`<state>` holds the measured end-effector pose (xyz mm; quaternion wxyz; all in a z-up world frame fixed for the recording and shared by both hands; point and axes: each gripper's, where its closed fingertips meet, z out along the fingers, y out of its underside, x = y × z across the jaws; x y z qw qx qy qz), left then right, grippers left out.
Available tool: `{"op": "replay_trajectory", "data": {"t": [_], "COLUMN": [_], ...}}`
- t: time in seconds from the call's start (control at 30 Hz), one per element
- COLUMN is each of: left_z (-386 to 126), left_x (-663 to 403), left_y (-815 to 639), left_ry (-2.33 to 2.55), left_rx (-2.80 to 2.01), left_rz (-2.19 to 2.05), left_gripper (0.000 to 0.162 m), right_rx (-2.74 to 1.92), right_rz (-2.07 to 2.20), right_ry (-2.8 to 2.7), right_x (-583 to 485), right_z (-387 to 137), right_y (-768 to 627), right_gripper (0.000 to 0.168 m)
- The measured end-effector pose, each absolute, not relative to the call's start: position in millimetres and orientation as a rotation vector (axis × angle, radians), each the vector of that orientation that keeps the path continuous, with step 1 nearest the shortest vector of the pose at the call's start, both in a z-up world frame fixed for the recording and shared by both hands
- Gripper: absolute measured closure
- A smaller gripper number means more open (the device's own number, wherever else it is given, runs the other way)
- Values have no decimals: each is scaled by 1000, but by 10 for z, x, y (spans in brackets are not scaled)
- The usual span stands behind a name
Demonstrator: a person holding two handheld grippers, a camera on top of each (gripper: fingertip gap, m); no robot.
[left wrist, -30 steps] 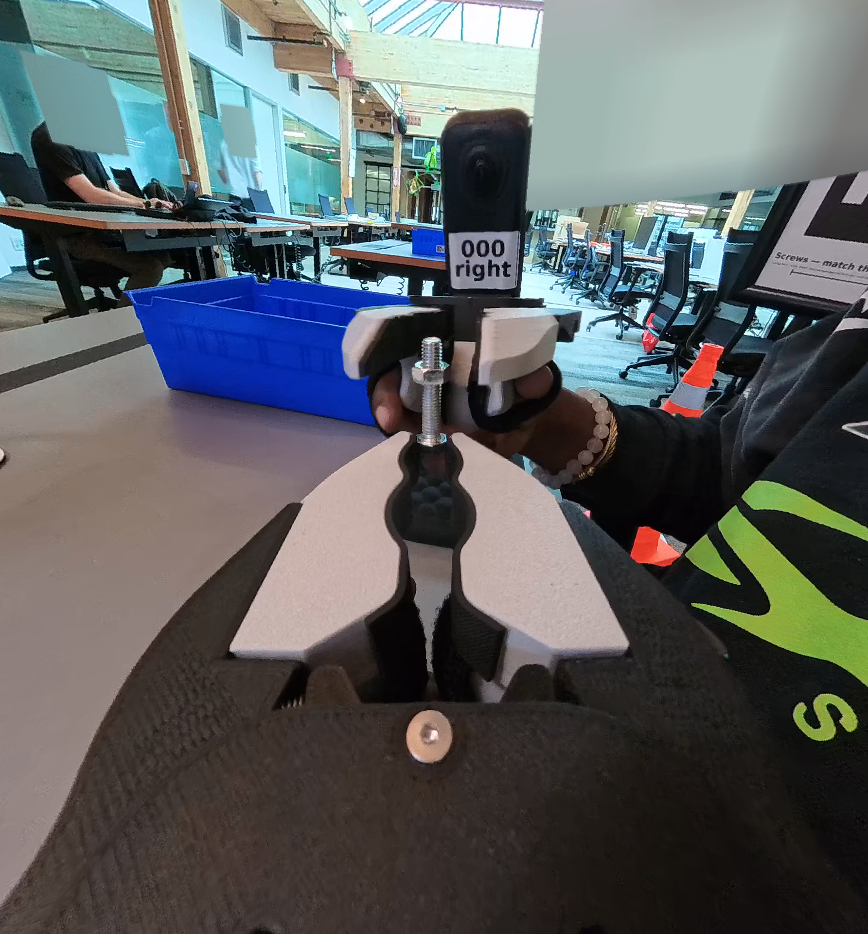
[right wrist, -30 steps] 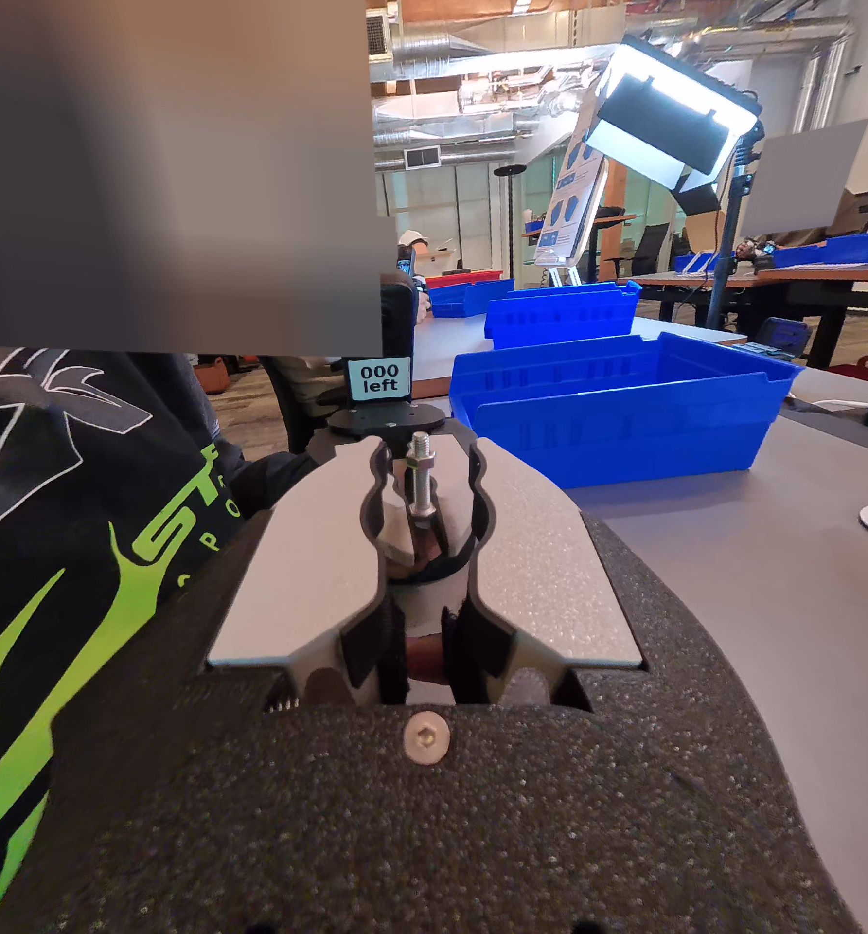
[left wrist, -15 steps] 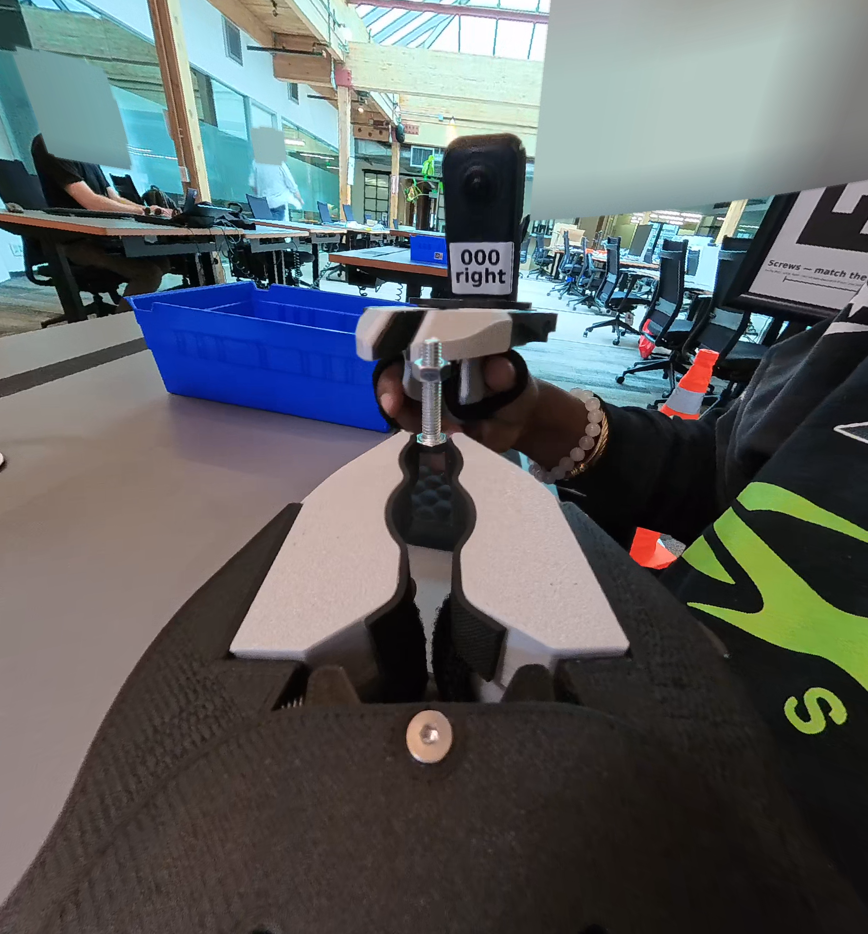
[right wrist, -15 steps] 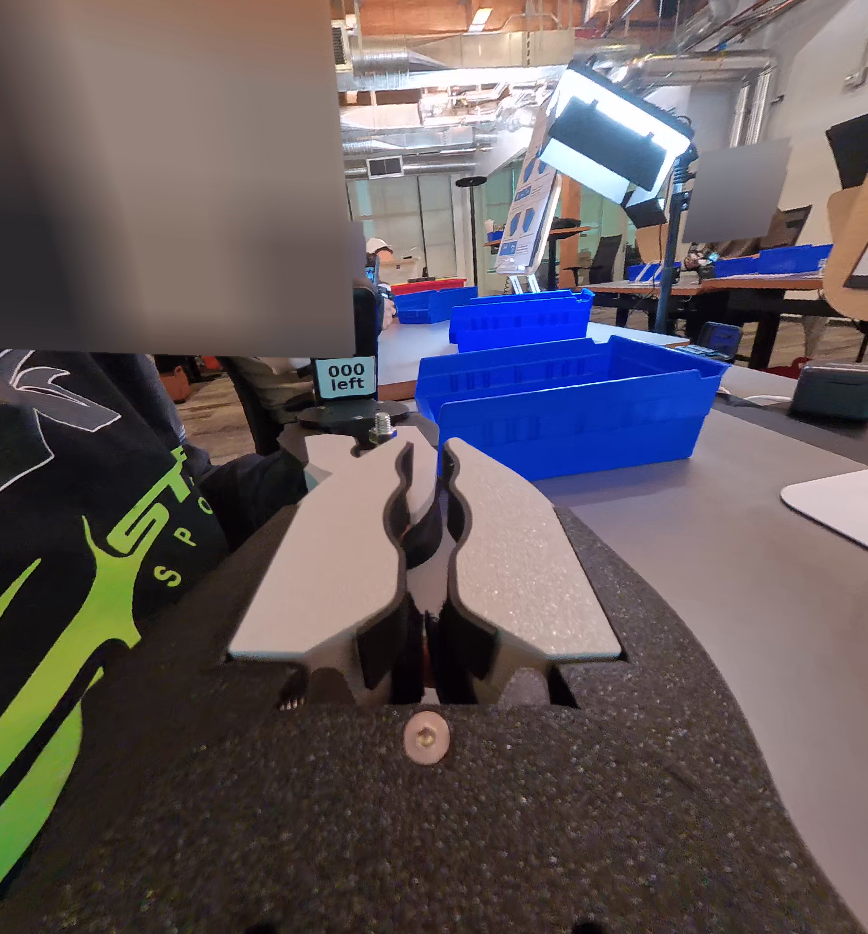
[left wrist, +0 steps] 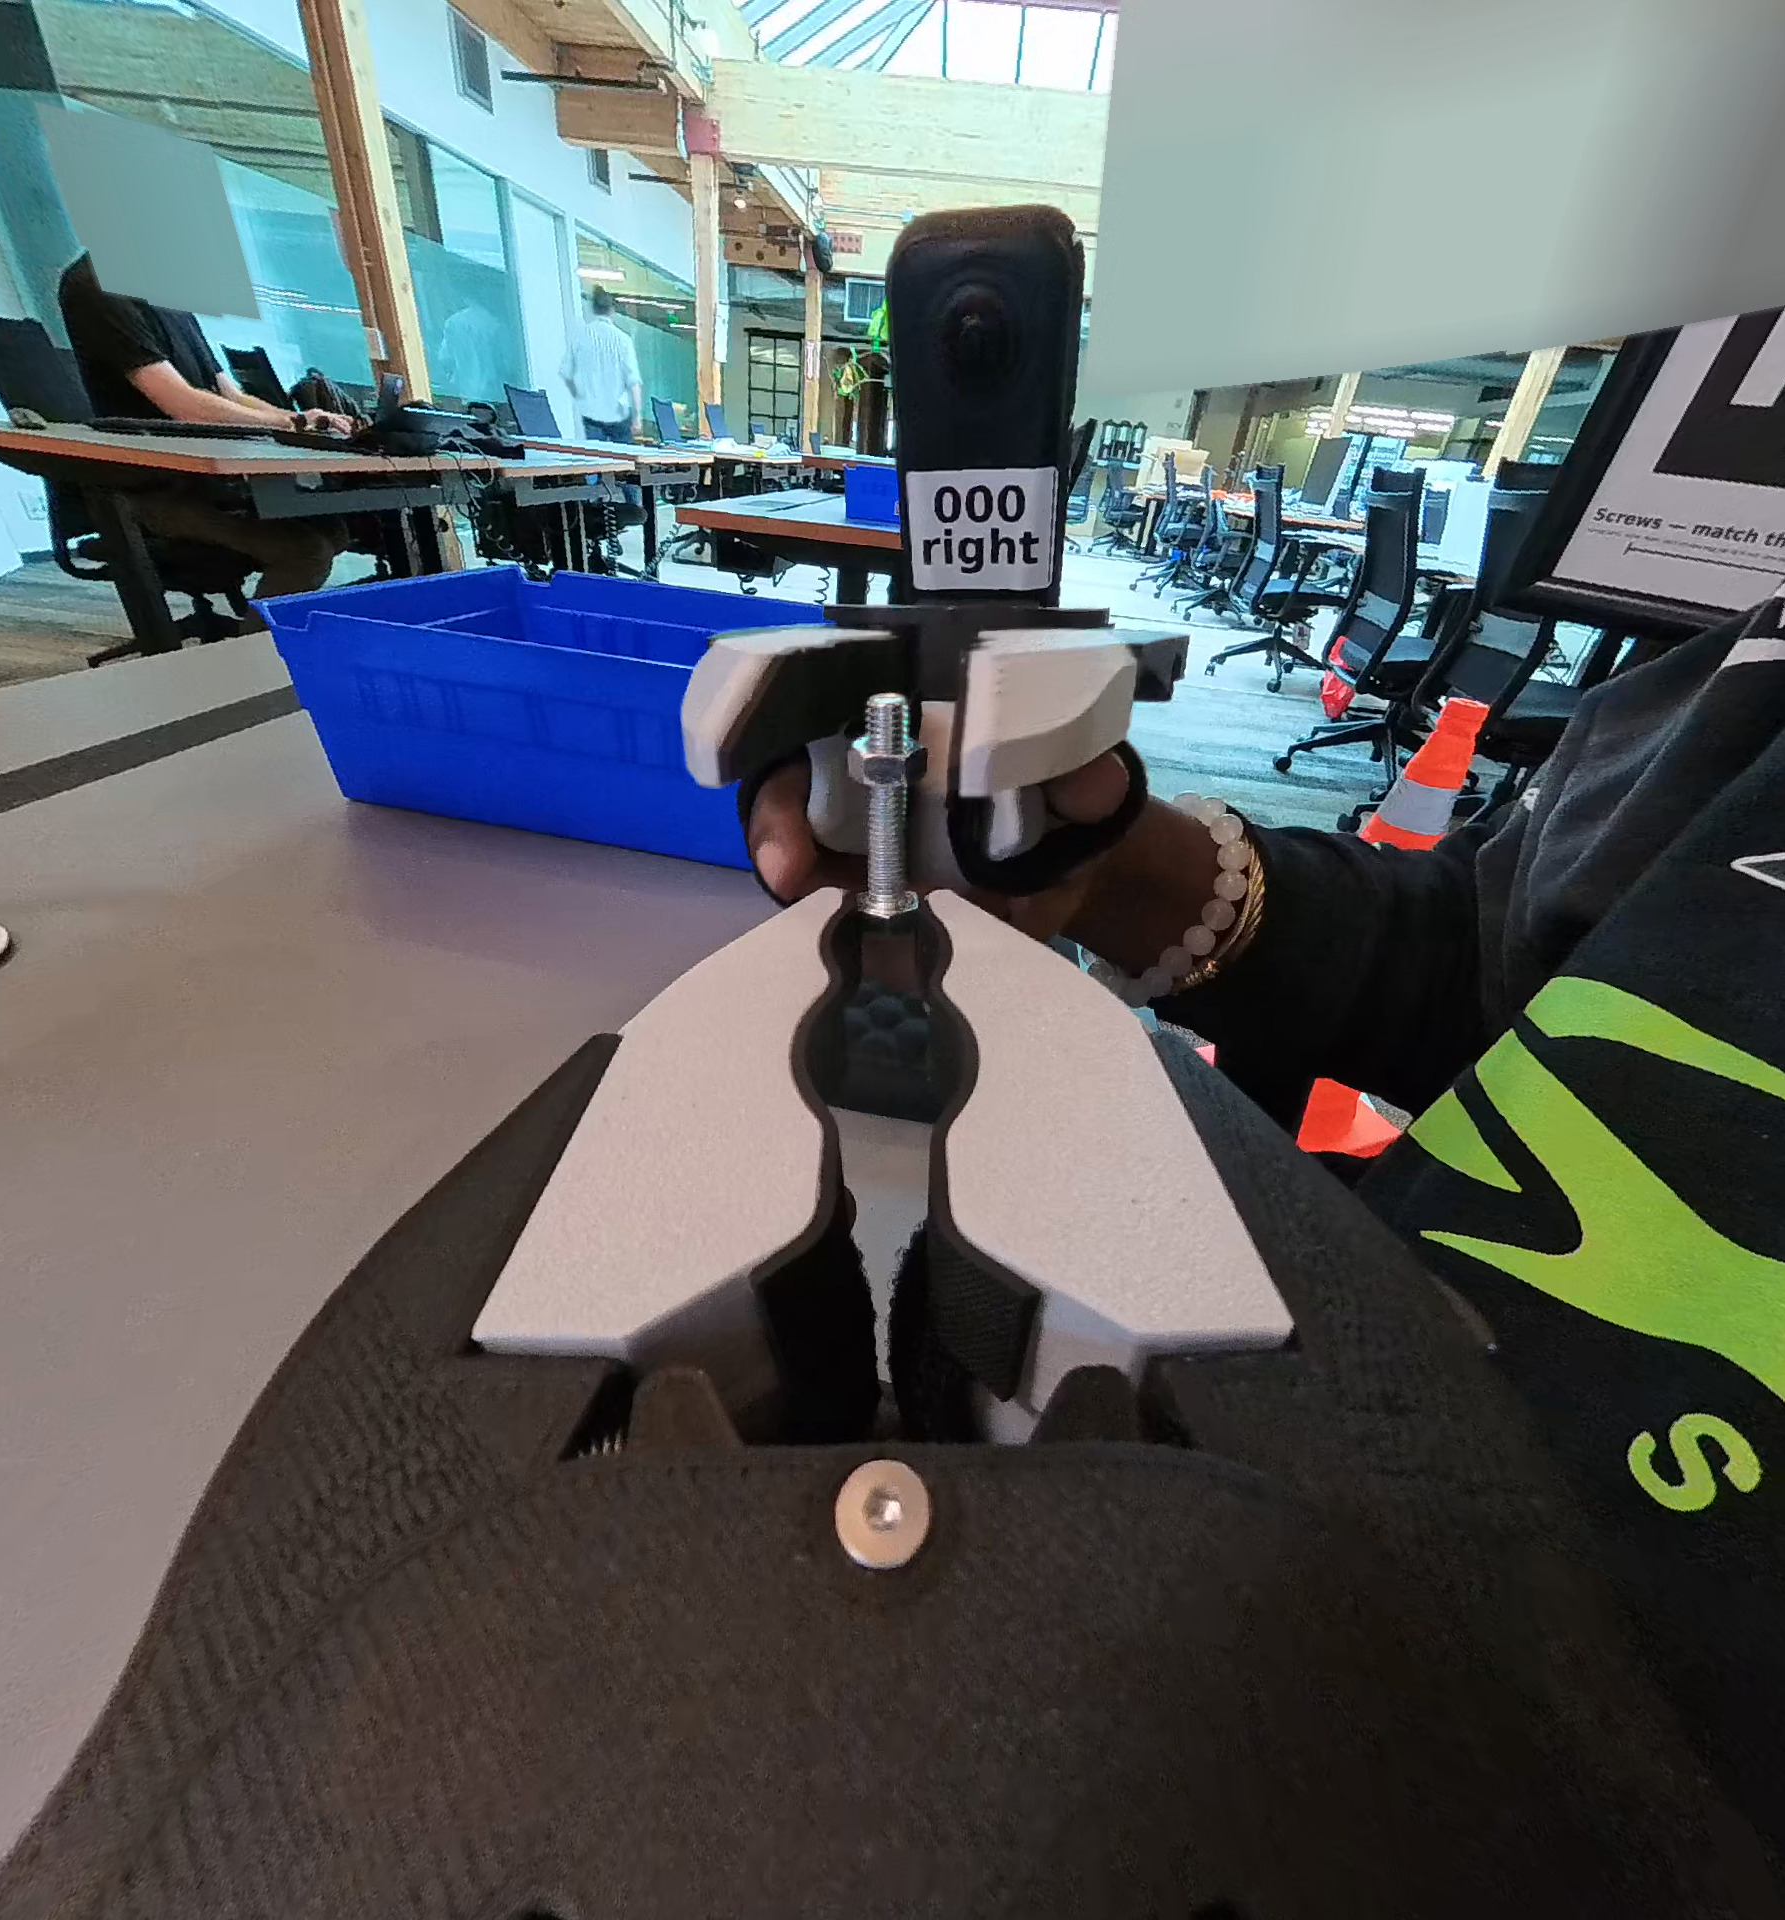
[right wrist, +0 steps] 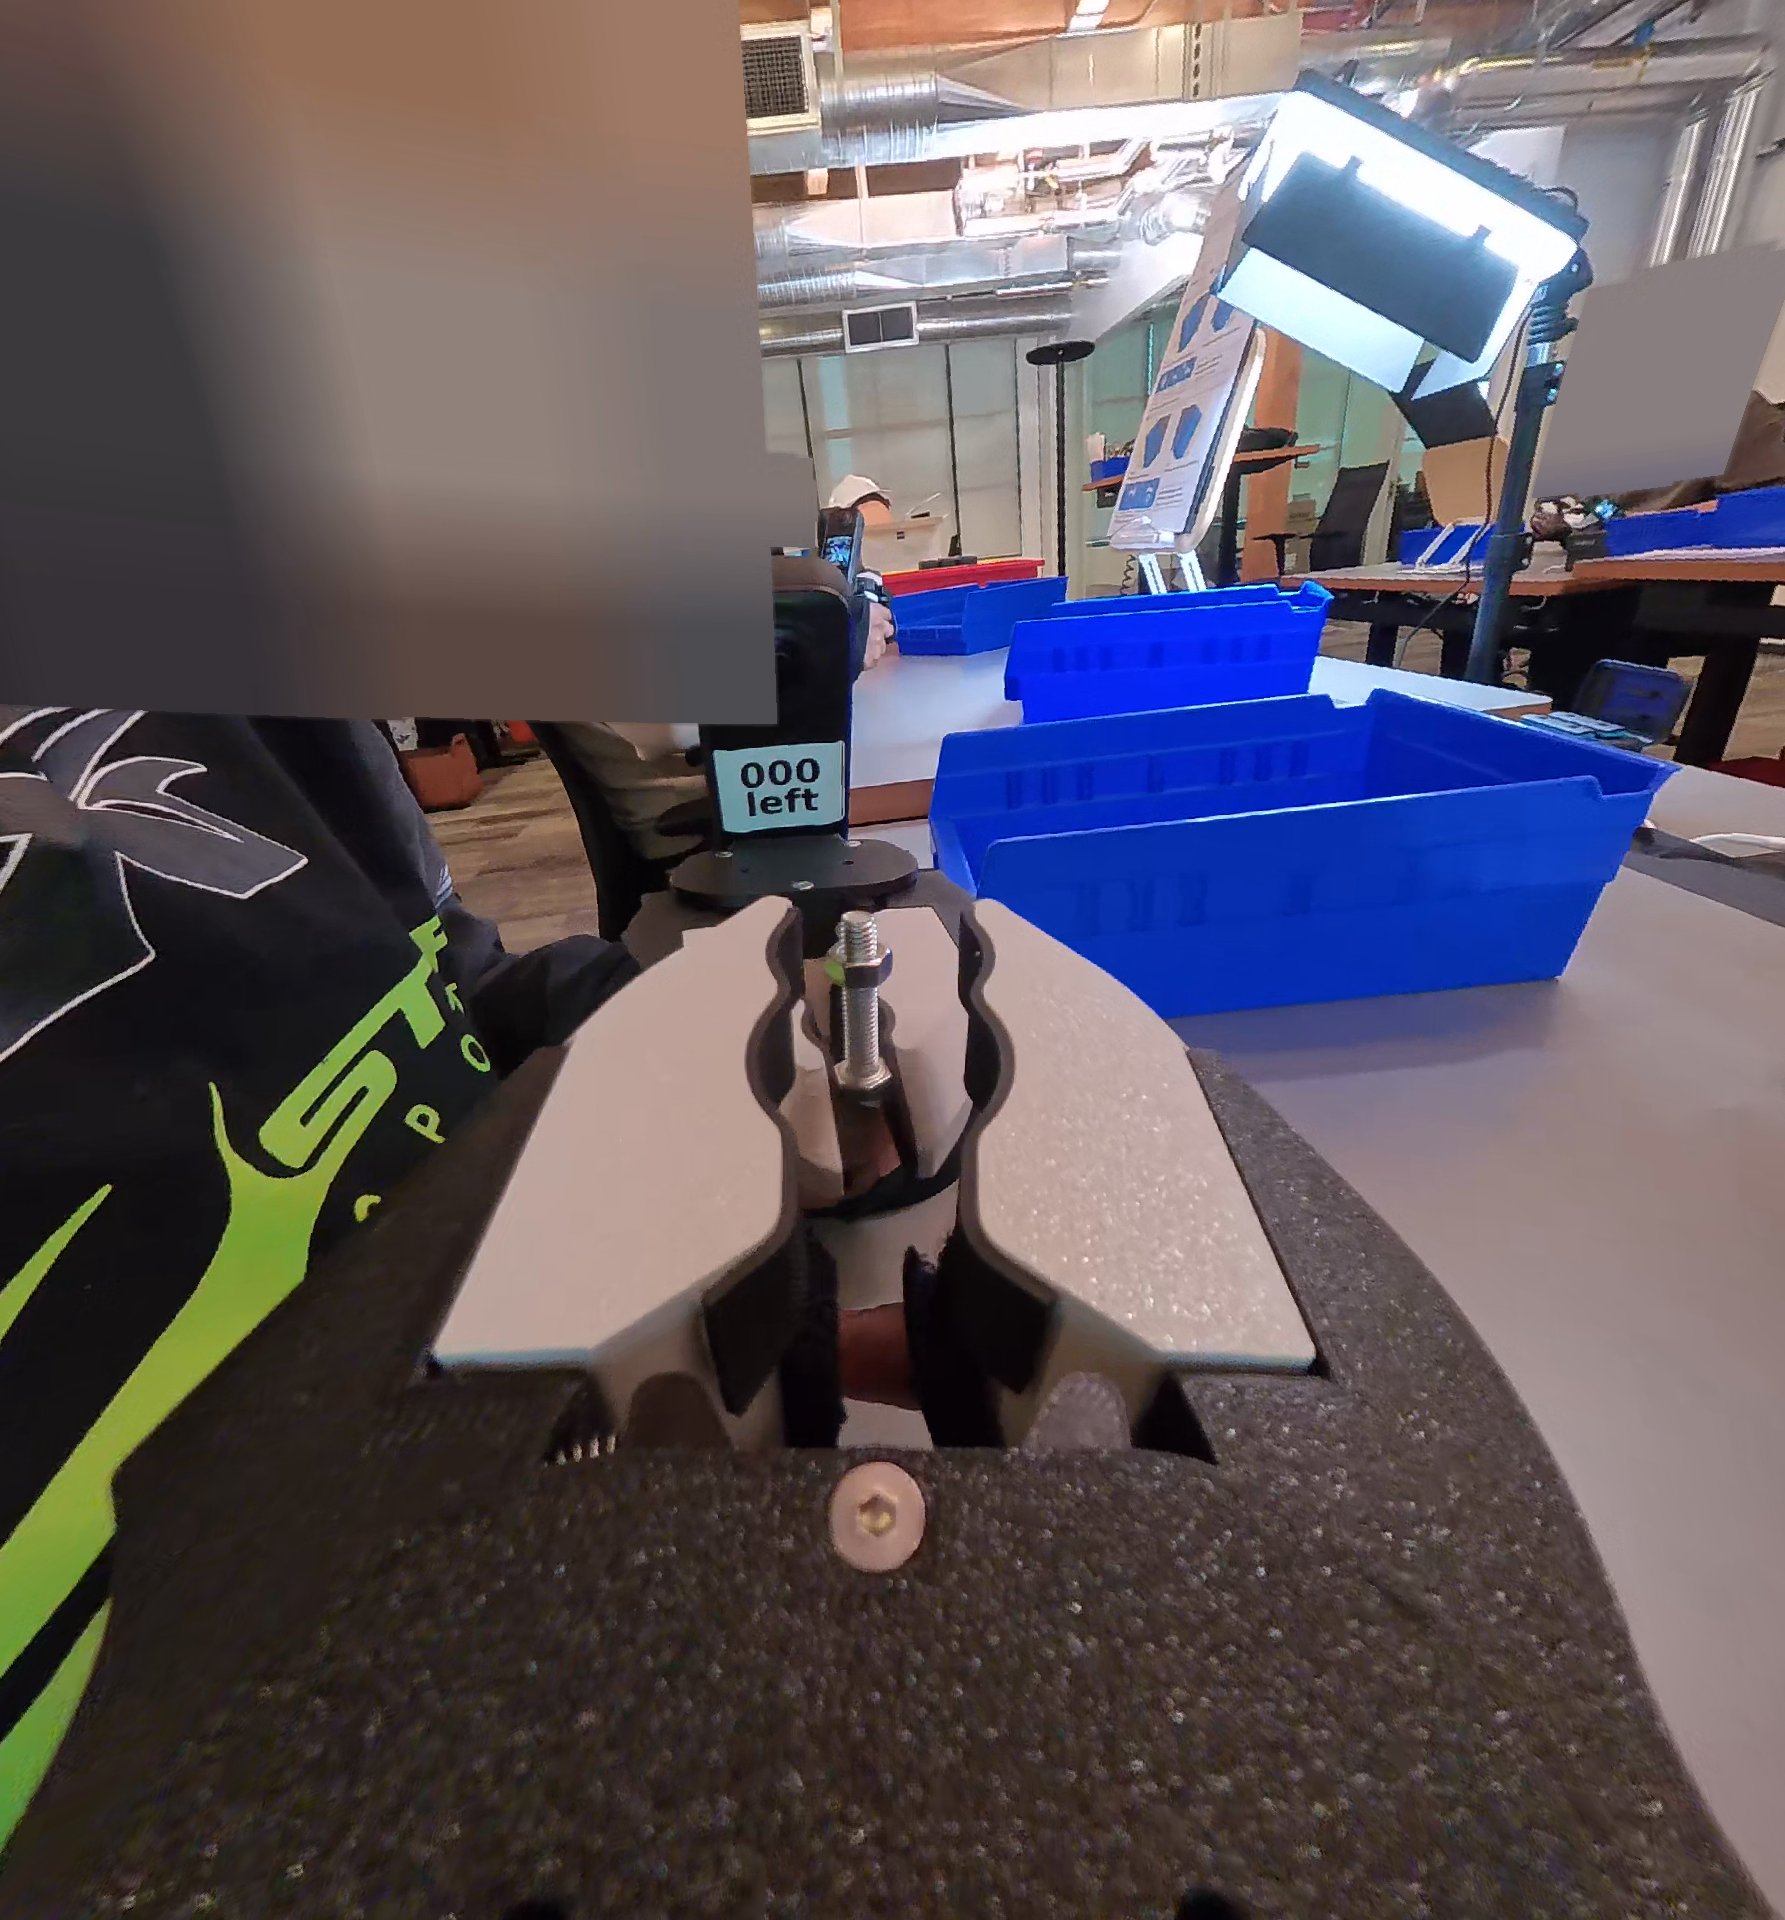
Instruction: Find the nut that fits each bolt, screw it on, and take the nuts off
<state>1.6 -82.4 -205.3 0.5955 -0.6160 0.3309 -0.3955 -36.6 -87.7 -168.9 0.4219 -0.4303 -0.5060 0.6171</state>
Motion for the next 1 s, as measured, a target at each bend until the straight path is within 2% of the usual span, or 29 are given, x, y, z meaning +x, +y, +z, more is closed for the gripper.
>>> {"op": "replay_trajectory", "data": {"t": [0.23,0.3,0.37,0.7,1.0], "left_z": [-2038,-2028,-2032,-2051,-2048], "left_x": [4,6,7,9,19], "left_y": [-821,-830,-825,-811,-827], "left_ry": [761,763,762,765,774], "left_rx": [-1425,-1418,-1421,-1432,-1426], "left_rz": [-922,-930,-925,-911,-913], "left_gripper": [152,152,152,152,152], "right_rx": [-1082,-1096,-1101,-1067,-1082], "right_rz": [1527,1498,1496,1545,1533], "right_ry": [-1241,-1206,-1191,-1253,-1246], "right_x": [-238,-188,-150,-286,-357], "right_z": [-1690,-1692,-1695,-1694,-1716], "right_y": [-785,-709,-680,-865,-845], "right_gripper": [143,155,158,140,142]}}
